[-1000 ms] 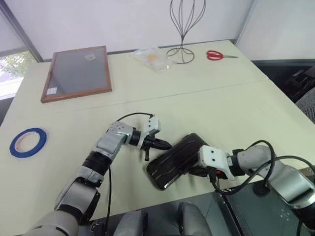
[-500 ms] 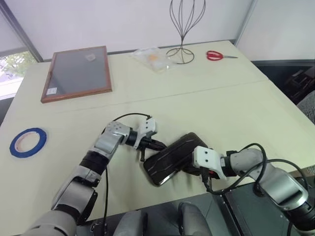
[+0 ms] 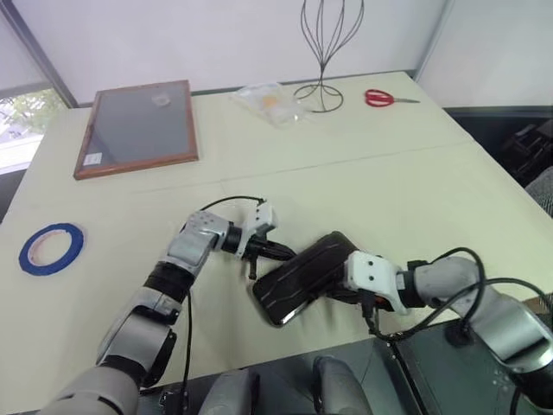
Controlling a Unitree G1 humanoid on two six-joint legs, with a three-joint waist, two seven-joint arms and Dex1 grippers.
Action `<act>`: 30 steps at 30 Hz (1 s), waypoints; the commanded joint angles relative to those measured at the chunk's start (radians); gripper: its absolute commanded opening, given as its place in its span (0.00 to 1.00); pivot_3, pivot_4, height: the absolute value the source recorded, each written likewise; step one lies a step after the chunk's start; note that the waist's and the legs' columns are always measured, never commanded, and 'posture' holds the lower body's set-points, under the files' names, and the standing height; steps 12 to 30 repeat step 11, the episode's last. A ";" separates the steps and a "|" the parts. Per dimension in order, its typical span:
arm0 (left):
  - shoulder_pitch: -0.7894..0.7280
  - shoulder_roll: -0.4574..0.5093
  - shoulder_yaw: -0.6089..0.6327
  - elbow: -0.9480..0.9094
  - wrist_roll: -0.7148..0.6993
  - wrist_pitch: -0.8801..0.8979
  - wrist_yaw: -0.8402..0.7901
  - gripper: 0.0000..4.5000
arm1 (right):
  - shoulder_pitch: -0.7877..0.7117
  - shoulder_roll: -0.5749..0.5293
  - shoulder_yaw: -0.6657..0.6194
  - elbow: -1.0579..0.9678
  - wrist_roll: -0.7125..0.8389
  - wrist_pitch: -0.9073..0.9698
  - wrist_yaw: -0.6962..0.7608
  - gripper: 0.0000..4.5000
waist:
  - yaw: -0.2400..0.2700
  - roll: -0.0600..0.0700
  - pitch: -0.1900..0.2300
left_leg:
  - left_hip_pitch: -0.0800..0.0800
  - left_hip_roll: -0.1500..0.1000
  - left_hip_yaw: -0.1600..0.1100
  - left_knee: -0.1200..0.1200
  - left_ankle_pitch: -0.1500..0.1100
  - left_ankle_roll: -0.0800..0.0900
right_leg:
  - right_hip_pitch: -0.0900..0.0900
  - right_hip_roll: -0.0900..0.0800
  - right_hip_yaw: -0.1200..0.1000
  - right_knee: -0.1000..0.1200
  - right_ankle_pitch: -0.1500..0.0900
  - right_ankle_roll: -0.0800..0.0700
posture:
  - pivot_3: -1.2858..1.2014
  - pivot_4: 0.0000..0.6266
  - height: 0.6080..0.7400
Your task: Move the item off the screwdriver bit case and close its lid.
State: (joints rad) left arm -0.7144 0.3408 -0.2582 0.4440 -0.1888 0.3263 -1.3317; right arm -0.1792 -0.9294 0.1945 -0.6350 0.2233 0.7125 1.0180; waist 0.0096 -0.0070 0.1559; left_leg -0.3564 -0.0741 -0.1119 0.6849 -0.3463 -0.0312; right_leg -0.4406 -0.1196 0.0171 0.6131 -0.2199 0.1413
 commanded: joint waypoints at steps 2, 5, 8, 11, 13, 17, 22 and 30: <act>-0.002 0.101 0.108 -0.170 -0.091 0.115 0.006 0.00 | -0.018 -0.065 -0.106 -0.062 0.063 0.003 0.037 0.01 | -0.003 0.000 0.000 | 0.000 0.000 0.000 0.000 0.000 0.000 | -0.001 0.000 0.000 0.000 0.000 0.000 | 0.52 0.24 1.00; 0.034 0.185 0.173 -0.292 -0.160 0.220 0.012 0.00 | -0.067 -0.110 -0.182 -0.056 0.113 0.002 0.073 0.01 | -0.002 0.000 0.000 | 0.000 0.000 0.000 0.000 0.000 0.000 | -0.001 0.000 0.000 0.000 0.000 0.000 | 0.52 0.24 1.00; 0.085 0.249 0.223 -0.407 -0.214 0.304 0.042 0.00 | -0.131 -0.134 -0.223 -0.024 0.137 -0.002 0.079 0.01 | -0.003 0.000 0.000 | 0.000 0.001 0.000 0.000 0.000 0.000 | -0.001 0.000 0.000 0.000 0.000 0.000 | 0.52 0.24 1.00; 0.191 0.306 0.332 -0.583 -0.296 0.432 0.138 0.00 | -0.232 -0.114 -0.260 0.014 0.204 0.020 0.079 0.01 | -0.003 0.001 0.001 | 0.000 0.001 0.000 -0.001 0.000 0.000 | -0.001 0.000 0.000 0.000 0.000 0.000 | 0.52 0.24 1.00; 0.191 0.306 0.332 -0.583 -0.296 0.432 0.138 0.00 | -0.232 -0.114 -0.260 0.014 0.204 0.020 0.079 0.01 | -0.003 0.001 0.001 | 0.000 0.001 0.000 -0.001 0.000 0.000 | -0.001 0.000 0.000 0.000 0.000 0.000 | 0.52 0.24 1.00; 0.191 0.306 0.332 -0.583 -0.296 0.432 0.138 0.00 | -0.232 -0.114 -0.260 0.014 0.204 0.020 0.079 0.01 | -0.003 0.001 0.001 | 0.000 0.001 0.000 -0.001 0.000 0.000 | -0.001 0.000 0.000 0.000 0.000 0.000 | 0.52 0.24 1.00; 0.191 0.306 0.332 -0.583 -0.296 0.432 0.138 0.00 | -0.232 -0.114 -0.260 0.014 0.204 0.020 0.079 0.01 | -0.003 0.001 0.001 | 0.000 0.001 0.000 -0.001 0.000 0.000 | -0.001 0.000 0.000 0.000 0.000 0.000 | 0.52 0.24 1.00; 0.191 0.306 0.332 -0.583 -0.296 0.432 0.138 0.00 | -0.232 -0.114 -0.260 0.014 0.204 0.020 0.079 0.01 | -0.003 0.001 0.001 | 0.000 0.001 0.000 -0.001 0.000 0.000 | -0.001 0.000 0.000 0.000 0.000 0.000 | 0.52 0.24 1.00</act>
